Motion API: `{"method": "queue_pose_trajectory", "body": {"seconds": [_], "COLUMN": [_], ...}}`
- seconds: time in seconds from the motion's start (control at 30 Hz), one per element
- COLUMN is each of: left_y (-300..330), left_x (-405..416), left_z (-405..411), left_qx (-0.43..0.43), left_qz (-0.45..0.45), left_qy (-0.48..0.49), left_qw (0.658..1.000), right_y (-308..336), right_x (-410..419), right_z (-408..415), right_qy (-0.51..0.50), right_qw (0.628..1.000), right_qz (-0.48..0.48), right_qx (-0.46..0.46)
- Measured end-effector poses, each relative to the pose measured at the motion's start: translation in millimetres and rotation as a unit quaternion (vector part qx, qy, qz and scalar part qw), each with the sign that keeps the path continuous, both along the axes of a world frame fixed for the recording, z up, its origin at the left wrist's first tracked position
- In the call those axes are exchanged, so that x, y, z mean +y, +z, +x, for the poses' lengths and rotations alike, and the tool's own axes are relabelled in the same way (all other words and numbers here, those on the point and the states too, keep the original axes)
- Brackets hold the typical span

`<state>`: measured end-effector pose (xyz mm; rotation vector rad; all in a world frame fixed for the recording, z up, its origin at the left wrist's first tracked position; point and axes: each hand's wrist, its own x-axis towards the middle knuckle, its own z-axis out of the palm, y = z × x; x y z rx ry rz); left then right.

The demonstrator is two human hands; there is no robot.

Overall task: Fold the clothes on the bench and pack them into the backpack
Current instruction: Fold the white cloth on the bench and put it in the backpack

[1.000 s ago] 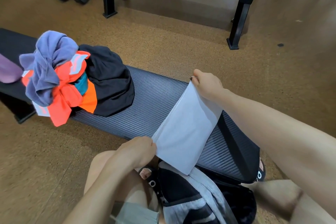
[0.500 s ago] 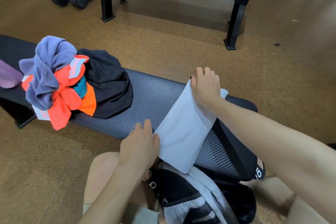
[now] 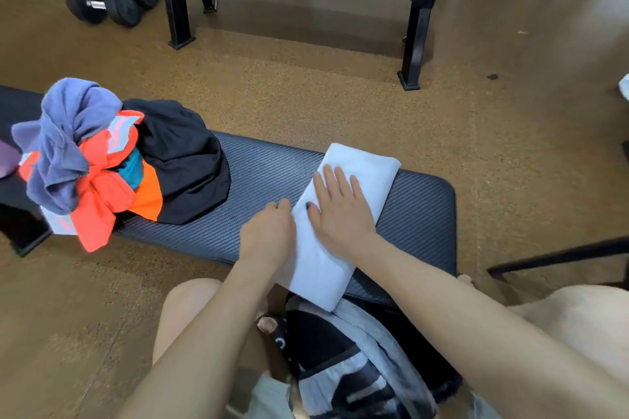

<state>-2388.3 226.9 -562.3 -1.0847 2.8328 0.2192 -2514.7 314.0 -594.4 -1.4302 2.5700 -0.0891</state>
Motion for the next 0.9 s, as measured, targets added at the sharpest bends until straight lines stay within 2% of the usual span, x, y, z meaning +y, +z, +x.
{"method": "queue_pose_trajectory", "body": {"seconds": [0.1, 0.23, 0.3, 0.4, 0.53, 0.77, 0.9], "left_y": [5.3, 14.6, 17.7, 20.6, 23.0, 25.6, 29.0], "left_x": [8.8, 16.6, 17.1, 17.6, 19.9, 10.8, 12.0], "left_z": [-2.5, 4.4, 10.7, 15.9, 11.9, 23.4, 38.8], "left_qx": [-0.05, -0.076, -0.11, -0.125, -0.125, -0.074, 0.02], "left_qz": [-0.019, 0.01, 0.032, 0.081, 0.14, 0.212, 0.269], "left_qy": [-0.002, 0.023, 0.02, 0.044, 0.122, 0.124, 0.136], "left_qw": [0.999, 0.997, 0.993, 0.988, 0.975, 0.967, 0.953], "right_y": [8.4, 31.2, 38.8, 30.6, 3.8, 6.4, 5.6], "right_x": [6.1, 47.9, 75.0, 102.6, 112.9, 107.2, 116.2], "right_z": [-2.7, 21.4, 50.4, 85.8, 91.5, 88.3, 88.0], "right_qy": [0.01, 0.014, 0.039, 0.085, 0.152, 0.156, 0.166], "right_qw": [0.999, 0.981, 0.974, 0.983, 0.987, 0.983, 0.982], "right_qz": [-0.032, -0.191, -0.217, -0.152, -0.03, -0.062, -0.039], "right_qx": [-0.021, -0.02, -0.048, -0.054, 0.044, 0.075, 0.081]}}
